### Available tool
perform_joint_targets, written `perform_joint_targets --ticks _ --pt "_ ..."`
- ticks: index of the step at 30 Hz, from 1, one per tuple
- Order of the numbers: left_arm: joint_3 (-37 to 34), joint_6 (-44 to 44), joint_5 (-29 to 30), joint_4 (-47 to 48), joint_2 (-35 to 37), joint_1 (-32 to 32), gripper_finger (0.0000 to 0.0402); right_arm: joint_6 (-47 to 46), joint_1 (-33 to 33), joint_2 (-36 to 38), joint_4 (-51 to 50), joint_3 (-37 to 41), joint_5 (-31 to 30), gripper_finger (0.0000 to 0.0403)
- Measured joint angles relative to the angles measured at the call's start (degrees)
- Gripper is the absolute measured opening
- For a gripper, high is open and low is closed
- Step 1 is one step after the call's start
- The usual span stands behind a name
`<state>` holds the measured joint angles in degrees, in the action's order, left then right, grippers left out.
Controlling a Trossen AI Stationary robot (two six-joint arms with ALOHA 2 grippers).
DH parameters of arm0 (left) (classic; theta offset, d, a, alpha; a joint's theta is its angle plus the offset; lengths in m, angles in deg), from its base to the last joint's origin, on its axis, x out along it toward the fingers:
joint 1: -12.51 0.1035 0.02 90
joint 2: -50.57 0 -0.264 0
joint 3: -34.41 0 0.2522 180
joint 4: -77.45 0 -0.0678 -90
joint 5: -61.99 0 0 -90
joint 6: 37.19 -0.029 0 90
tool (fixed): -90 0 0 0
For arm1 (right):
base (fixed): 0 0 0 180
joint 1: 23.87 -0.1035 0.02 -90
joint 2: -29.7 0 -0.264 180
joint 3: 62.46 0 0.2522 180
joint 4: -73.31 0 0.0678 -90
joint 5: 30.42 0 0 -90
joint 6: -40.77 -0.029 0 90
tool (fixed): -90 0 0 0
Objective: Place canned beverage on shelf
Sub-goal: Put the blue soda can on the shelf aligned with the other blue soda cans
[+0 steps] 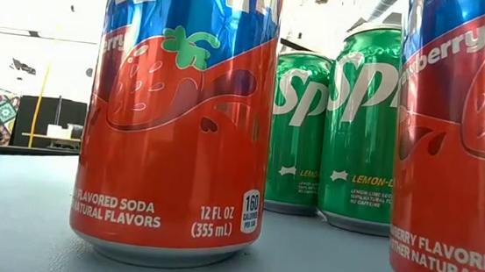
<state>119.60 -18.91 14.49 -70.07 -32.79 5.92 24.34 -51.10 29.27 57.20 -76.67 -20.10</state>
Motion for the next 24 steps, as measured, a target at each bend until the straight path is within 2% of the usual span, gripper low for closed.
perform_joint_targets --ticks 9,14,19,24 --pt "9.2 0.9 9.5 7.5 -8.0 -4.9 0.0289 0.0 0.0 0.0 0.0 0.0 0.0 0.0282" --pt "9.1 15.7 13.0 12.6 -7.8 -5.2 0.0289 0.0 0.0 0.0 0.0 0.0 0.0 0.0282" --pt "8.9 23.4 12.7 18.3 -9.2 -5.8 0.0289 0.1 0.0 0.0 0.0 0.0 0.0 0.0282" --pt "8.9 24.3 11.9 15.4 -10.6 -7.3 0.0289 0.2 0.0 0.0 0.0 0.0 0.1 0.0282"
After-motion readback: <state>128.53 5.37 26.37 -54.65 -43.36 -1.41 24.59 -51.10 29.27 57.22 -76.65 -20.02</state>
